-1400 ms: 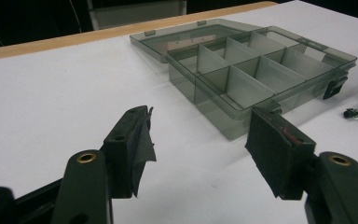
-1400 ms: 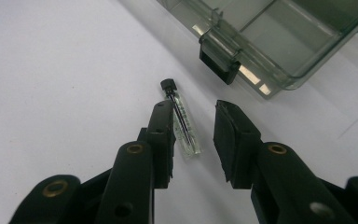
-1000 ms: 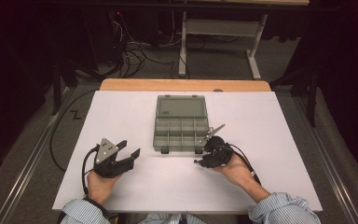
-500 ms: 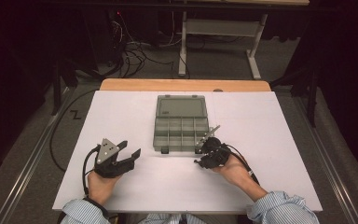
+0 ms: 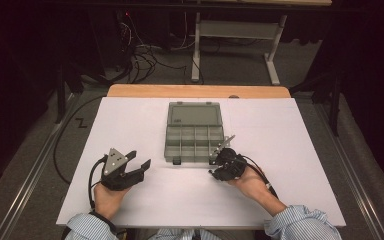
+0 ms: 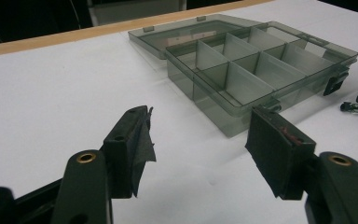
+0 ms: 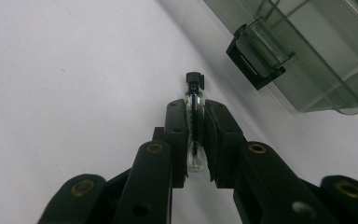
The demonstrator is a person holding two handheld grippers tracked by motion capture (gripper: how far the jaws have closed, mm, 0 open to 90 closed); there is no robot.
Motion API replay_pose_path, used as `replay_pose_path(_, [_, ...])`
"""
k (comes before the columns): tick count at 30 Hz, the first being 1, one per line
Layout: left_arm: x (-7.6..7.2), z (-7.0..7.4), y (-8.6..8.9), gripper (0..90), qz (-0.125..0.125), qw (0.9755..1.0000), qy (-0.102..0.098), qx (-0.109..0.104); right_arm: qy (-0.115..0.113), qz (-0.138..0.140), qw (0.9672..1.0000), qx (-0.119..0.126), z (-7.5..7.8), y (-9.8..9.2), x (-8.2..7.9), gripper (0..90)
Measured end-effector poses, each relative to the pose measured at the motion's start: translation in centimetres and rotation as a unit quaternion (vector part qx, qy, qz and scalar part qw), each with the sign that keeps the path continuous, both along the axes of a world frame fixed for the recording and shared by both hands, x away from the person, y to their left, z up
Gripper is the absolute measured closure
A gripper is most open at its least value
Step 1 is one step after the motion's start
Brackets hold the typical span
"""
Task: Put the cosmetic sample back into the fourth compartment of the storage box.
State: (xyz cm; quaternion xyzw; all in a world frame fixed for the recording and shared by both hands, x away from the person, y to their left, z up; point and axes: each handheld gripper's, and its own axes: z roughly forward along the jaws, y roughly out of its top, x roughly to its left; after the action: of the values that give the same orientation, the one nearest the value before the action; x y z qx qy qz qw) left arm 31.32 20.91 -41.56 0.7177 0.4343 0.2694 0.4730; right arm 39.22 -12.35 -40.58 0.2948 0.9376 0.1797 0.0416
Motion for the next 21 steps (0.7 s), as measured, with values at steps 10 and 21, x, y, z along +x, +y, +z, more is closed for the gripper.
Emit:
replay_pose_path(10, [0.01, -0.01, 0.01, 39.0, 0.000, 1.0000, 0.000, -0.001, -0.007, 0.005, 1.0000, -0.004, -0.09, 0.10, -0.11, 82.1])
replay_pose_path(21, [0.06, -0.04, 0.02, 39.1, 0.000, 1.0000, 0.002, 0.000, -0.002, 0.007, 0.9997, 0.024, 0.77, -0.54, -0.06, 82.4])
